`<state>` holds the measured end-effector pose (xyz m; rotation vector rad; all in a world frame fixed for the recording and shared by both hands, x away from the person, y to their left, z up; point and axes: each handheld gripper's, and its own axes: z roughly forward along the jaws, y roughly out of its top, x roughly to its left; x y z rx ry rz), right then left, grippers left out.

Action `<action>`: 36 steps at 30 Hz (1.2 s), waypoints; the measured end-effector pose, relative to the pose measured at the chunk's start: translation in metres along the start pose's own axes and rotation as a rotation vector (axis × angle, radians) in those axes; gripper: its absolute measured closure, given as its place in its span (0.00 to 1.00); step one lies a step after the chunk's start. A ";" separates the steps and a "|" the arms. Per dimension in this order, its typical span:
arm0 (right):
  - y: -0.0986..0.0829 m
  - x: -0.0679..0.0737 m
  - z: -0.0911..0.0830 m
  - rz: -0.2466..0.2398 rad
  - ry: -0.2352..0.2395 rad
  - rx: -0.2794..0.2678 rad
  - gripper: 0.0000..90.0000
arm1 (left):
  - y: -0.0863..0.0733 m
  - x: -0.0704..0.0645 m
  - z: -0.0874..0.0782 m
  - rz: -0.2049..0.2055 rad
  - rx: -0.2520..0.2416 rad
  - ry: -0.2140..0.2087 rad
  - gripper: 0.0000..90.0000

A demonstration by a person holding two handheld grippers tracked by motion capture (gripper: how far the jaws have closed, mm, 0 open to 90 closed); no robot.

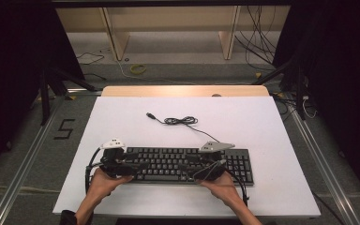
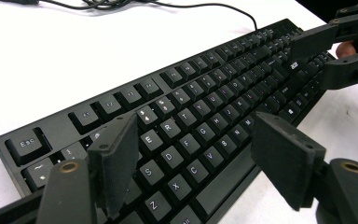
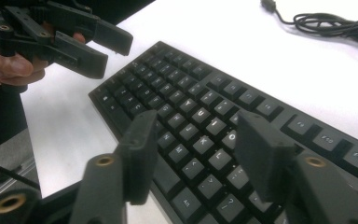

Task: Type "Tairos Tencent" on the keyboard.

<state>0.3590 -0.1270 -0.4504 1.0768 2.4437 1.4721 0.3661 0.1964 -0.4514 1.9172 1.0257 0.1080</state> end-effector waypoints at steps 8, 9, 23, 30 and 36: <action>-0.002 -0.002 -0.011 0.001 -0.009 -0.033 0.45 | 0.002 -0.001 0.002 0.003 0.001 -0.002 0.35; -0.002 -0.002 -0.012 0.003 -0.013 -0.034 0.45 | 0.002 -0.002 0.003 0.007 0.002 -0.004 0.35; -0.007 -0.004 -0.019 0.005 -0.027 -0.038 0.40 | 0.006 -0.003 0.010 0.023 0.015 -0.010 0.35; -0.010 -0.004 -0.024 0.006 -0.031 -0.042 0.40 | 0.009 -0.004 0.016 0.034 0.025 -0.017 0.36; -0.012 -0.004 -0.028 0.008 -0.034 -0.045 0.39 | 0.012 -0.006 0.024 0.047 0.039 -0.021 0.38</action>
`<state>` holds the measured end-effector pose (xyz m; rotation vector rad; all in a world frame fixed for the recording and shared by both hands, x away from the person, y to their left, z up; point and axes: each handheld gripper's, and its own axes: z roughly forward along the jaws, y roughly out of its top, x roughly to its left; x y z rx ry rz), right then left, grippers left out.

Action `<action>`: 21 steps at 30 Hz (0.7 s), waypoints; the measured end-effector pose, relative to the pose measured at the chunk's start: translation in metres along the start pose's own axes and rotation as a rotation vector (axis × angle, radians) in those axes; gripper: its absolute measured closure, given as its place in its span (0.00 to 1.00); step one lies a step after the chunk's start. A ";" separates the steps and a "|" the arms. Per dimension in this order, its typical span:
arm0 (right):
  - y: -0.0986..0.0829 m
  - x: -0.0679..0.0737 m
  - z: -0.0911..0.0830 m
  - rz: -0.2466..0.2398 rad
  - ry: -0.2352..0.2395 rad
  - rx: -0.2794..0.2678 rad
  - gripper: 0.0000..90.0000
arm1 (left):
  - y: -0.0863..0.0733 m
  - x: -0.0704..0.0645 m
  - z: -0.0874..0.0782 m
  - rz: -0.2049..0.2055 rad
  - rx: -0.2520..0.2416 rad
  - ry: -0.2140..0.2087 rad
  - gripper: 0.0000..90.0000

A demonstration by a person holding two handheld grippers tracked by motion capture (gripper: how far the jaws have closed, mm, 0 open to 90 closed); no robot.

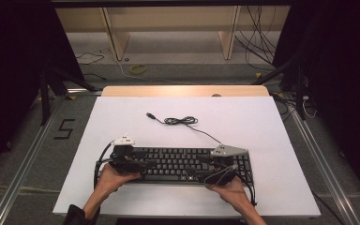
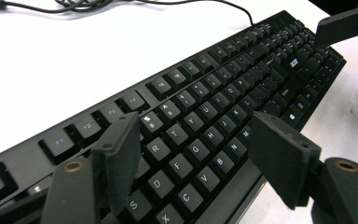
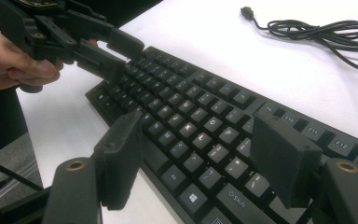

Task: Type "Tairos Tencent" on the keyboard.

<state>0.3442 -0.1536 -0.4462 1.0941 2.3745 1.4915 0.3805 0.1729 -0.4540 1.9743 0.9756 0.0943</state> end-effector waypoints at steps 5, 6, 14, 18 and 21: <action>-0.002 0.000 -0.003 -0.001 -0.005 -0.003 0.39 | 0.003 -0.002 0.005 0.013 0.004 0.000 0.39; -0.002 -0.001 -0.003 0.000 -0.005 -0.005 0.39 | 0.004 -0.002 0.006 0.012 0.004 -0.001 0.40; -0.005 -0.001 -0.006 0.001 -0.003 -0.004 0.39 | 0.006 -0.001 0.013 0.007 0.021 -0.019 0.57; -0.006 -0.001 -0.008 0.000 -0.004 -0.005 0.39 | 0.007 -0.001 0.015 0.014 0.020 -0.022 0.69; -0.007 -0.001 -0.008 0.005 -0.003 -0.004 0.39 | 0.008 0.000 0.018 0.021 0.032 -0.020 0.76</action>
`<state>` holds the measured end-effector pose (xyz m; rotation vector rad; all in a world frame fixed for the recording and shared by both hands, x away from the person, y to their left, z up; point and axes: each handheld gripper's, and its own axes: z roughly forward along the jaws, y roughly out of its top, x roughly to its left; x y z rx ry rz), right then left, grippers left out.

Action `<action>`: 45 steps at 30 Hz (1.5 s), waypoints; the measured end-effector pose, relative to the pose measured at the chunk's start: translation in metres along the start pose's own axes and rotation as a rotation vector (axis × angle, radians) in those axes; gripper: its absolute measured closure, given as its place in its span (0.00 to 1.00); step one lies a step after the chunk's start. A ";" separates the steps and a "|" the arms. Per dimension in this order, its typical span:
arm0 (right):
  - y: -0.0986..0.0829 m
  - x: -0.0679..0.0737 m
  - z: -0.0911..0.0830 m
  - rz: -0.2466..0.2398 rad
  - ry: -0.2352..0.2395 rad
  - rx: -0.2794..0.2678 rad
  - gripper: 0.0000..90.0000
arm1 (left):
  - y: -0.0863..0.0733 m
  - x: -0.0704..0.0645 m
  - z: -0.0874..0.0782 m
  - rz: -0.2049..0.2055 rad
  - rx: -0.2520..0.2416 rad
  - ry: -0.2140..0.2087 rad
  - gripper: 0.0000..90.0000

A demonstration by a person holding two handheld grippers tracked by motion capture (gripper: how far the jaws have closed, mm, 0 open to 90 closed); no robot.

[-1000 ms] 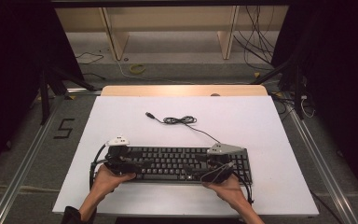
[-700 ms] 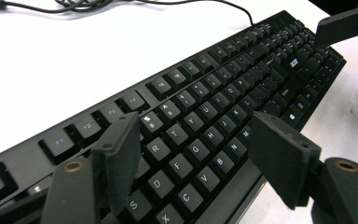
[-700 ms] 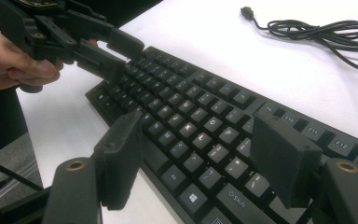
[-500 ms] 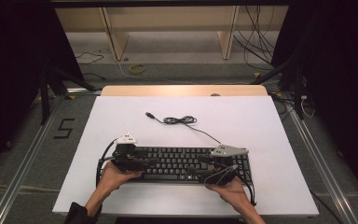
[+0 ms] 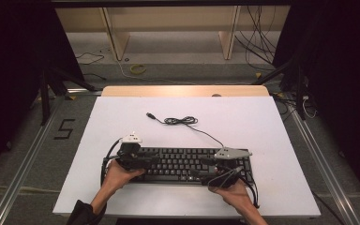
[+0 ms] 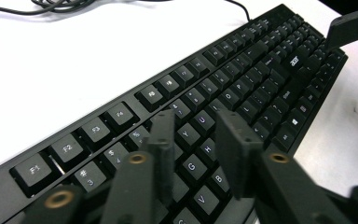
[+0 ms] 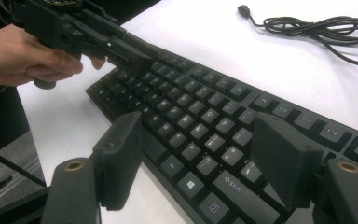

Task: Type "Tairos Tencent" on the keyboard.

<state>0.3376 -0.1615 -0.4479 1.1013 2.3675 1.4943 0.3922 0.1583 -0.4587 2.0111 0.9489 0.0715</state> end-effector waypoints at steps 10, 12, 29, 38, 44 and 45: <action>-0.001 0.001 0.000 -0.001 -0.001 0.005 0.39 | 0.000 -0.001 0.011 0.028 0.048 0.017 0.96; -0.001 0.001 0.000 -0.004 0.001 0.004 0.39 | -0.001 -0.001 0.013 0.024 0.053 0.026 0.99; -0.002 0.001 0.000 -0.001 0.000 0.005 0.39 | -0.007 0.004 0.025 0.016 0.078 0.054 0.99; -0.002 0.001 0.000 -0.004 -0.003 0.002 0.39 | -0.006 0.001 0.024 0.030 0.077 0.068 0.99; -0.002 0.000 -0.001 -0.003 -0.002 0.001 0.39 | -0.003 0.000 0.017 0.028 0.056 0.066 0.94; -0.002 0.000 -0.001 -0.002 -0.003 0.001 0.39 | -0.003 0.000 0.016 0.025 0.051 0.061 0.93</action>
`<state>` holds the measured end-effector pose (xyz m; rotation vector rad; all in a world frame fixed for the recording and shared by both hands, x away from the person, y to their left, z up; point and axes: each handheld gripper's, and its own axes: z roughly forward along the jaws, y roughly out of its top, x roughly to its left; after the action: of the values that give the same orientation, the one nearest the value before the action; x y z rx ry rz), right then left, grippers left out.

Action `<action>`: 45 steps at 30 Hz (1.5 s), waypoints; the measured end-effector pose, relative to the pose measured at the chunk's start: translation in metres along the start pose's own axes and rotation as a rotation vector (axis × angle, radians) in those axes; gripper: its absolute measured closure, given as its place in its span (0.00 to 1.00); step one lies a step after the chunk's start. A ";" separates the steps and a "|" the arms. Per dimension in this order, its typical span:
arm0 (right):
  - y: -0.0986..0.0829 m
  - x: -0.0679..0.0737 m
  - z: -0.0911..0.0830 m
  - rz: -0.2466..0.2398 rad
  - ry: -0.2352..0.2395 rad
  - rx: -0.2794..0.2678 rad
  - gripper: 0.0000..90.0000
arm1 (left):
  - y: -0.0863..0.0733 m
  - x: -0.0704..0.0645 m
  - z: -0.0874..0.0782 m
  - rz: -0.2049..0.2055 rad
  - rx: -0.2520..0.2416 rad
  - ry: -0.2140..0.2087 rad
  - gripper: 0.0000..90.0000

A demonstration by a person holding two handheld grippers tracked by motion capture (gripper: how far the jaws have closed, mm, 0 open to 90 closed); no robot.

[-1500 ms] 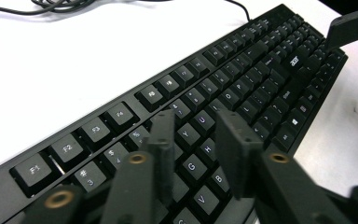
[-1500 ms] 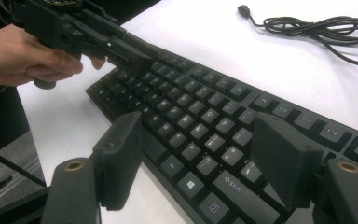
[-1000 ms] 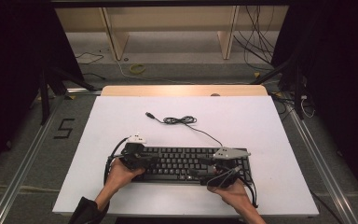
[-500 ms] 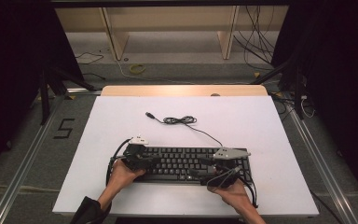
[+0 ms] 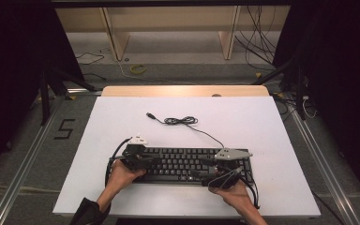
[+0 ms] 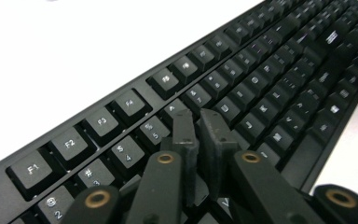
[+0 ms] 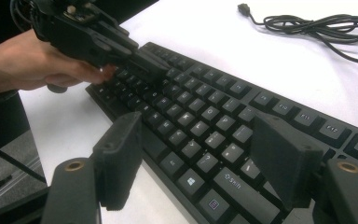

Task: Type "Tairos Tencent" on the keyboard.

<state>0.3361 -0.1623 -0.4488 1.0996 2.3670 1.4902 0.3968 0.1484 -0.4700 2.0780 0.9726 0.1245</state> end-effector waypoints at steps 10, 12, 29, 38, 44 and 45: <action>0.000 0.000 0.000 0.002 0.001 -0.001 0.39 | 0.003 0.001 -0.010 -0.019 -0.023 -0.024 0.78; 0.000 0.000 0.000 0.001 0.001 -0.001 0.39 | 0.003 0.001 -0.011 -0.021 -0.024 -0.036 0.73; -0.002 -0.005 -0.010 -0.001 -0.008 -0.024 0.38 | 0.002 -0.002 -0.025 -0.040 -0.107 -0.112 0.39; -0.005 -0.007 -0.017 -0.003 -0.016 -0.041 0.38 | -0.004 -0.008 -0.036 -0.027 -0.160 -0.138 0.34; -0.009 -0.009 -0.026 -0.006 -0.028 -0.050 0.38 | -0.012 -0.010 -0.045 -0.036 -0.194 -0.144 0.33; -0.010 -0.009 -0.027 -0.009 -0.031 -0.051 0.38 | -0.014 -0.010 -0.047 -0.030 -0.196 -0.146 0.33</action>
<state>0.3248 -0.1902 -0.4459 1.0909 2.2973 1.5106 0.3631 0.1768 -0.4470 1.8656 0.8665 0.0497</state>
